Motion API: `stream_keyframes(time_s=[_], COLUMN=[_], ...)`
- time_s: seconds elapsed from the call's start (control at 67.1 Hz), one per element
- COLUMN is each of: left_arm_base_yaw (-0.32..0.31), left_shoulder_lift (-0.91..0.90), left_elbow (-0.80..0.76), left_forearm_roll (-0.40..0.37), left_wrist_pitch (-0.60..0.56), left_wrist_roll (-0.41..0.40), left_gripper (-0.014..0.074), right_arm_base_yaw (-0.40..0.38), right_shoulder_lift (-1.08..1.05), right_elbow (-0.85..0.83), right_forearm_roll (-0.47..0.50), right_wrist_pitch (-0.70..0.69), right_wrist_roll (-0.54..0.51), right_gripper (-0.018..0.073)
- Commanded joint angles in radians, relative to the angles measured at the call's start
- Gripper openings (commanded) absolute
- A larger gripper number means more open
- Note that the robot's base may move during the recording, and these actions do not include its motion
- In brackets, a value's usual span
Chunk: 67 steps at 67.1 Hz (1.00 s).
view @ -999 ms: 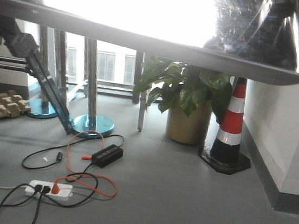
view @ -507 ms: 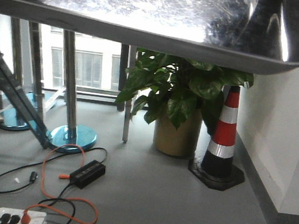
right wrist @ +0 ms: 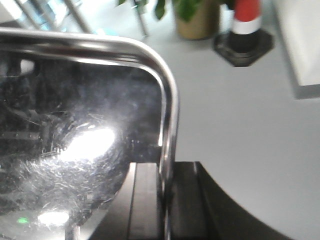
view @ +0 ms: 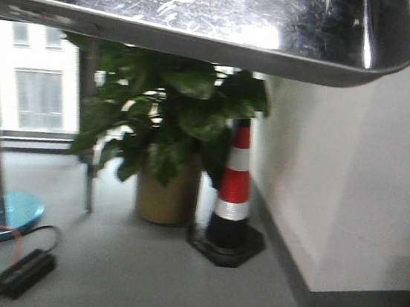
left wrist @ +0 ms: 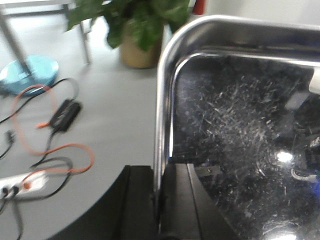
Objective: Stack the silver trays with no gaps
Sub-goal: 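Hold the tray with both grippers while the base drives to another shelf, then position the held tray above the silver tray on the shelf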
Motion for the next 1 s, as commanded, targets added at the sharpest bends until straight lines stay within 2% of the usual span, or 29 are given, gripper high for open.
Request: stream_keyframes(time_s=[0.0,0.984], left_arm_base_yaw=[-0.006,-0.006], left_shoulder_lift=[0.004,0.004], left_elbow=[-0.004,-0.004], left_forearm_roll=[0.018,0.018], left_wrist_pitch=[-0.086,-0.086], left_wrist_roll=[-0.005,-0.005], left_gripper=[-0.0015,-0.0015], right_arm_base_yaw=[0.004,0.004], right_shoulder_lift=[-0.011,-0.011], right_elbow=[-0.004,-0.004], right_forearm_roll=[-0.007,-0.007], right_wrist_pitch=[-0.124,-0.129], right_wrist_roll=[-0.003,-0.003], right_gripper=[-0.0003,-0.0003])
